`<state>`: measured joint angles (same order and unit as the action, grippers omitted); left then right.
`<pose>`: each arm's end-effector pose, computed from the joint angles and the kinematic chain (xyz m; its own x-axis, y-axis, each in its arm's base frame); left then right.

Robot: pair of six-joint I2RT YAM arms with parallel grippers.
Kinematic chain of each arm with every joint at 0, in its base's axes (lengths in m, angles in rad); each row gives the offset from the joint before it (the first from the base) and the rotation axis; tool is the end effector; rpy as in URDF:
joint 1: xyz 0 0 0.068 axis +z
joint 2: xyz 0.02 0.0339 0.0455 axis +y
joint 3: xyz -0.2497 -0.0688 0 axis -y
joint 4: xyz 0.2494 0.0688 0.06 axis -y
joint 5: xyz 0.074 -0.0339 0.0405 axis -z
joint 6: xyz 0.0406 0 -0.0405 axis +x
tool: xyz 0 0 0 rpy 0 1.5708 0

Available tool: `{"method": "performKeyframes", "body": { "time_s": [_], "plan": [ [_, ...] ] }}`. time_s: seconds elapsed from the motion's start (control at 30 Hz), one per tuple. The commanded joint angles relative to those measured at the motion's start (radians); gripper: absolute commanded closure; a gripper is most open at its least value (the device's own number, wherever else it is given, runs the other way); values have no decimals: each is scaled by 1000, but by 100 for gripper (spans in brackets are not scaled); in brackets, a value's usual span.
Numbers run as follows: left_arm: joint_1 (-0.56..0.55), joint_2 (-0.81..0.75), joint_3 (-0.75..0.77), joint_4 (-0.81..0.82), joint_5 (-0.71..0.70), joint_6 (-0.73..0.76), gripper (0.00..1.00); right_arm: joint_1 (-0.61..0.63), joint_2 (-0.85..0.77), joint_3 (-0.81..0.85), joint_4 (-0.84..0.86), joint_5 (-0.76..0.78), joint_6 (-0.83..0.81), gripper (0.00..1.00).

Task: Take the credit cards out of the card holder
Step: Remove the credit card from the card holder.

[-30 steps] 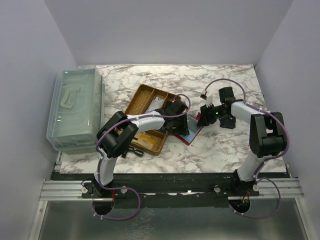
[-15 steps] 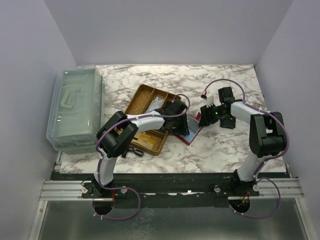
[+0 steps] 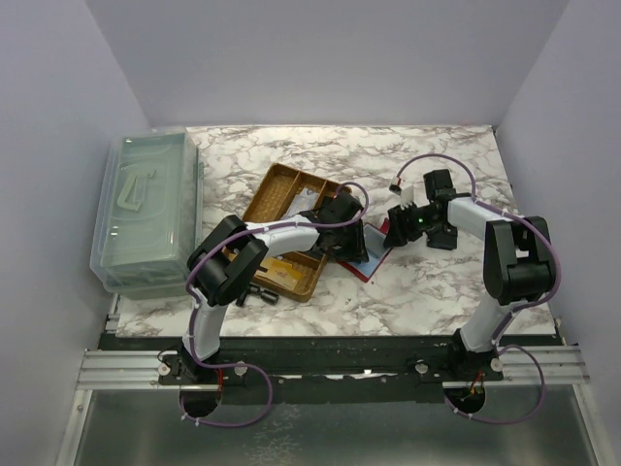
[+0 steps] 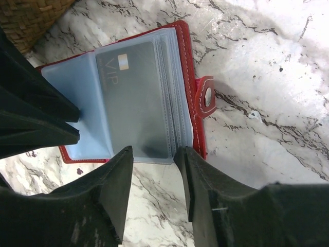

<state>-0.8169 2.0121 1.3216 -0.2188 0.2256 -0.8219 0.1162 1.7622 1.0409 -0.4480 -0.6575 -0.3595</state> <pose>0.2856 -0.3174 0.1371 -0.9571 -0.0236 -0.2889 0.1522 0.8073 -0.5701 0.3307 0.0636 0.1413 -0.7401 -0.3667 -0.5637 -0.6296 0.6725 0.3891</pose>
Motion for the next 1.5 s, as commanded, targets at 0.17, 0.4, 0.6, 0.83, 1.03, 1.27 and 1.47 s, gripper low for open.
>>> {"method": "performKeyframes", "body": {
  "time_s": [0.17,0.4,0.6,0.83,1.03,1.27,1.47],
  "plan": [
    [15,10,-28,-63,-13,20,68,5,40,18,-7,89,-3,48],
    [19,14,-27,-60,-7,19,68,8,16,13,-43,-94,-31,53],
    [22,16,-30,-52,1,14,68,8,-5,25,-87,-200,-50,56],
    [33,-3,-49,-33,13,-4,68,8,27,62,-113,-222,-29,56],
    [44,-45,-66,-7,30,-29,65,8,31,65,-84,-223,11,75],
    [68,-87,-90,65,90,-115,60,8,27,47,-53,-215,26,97],
    [98,-115,-124,208,169,-228,57,5,-72,-13,16,-179,58,100]
  ]
}}
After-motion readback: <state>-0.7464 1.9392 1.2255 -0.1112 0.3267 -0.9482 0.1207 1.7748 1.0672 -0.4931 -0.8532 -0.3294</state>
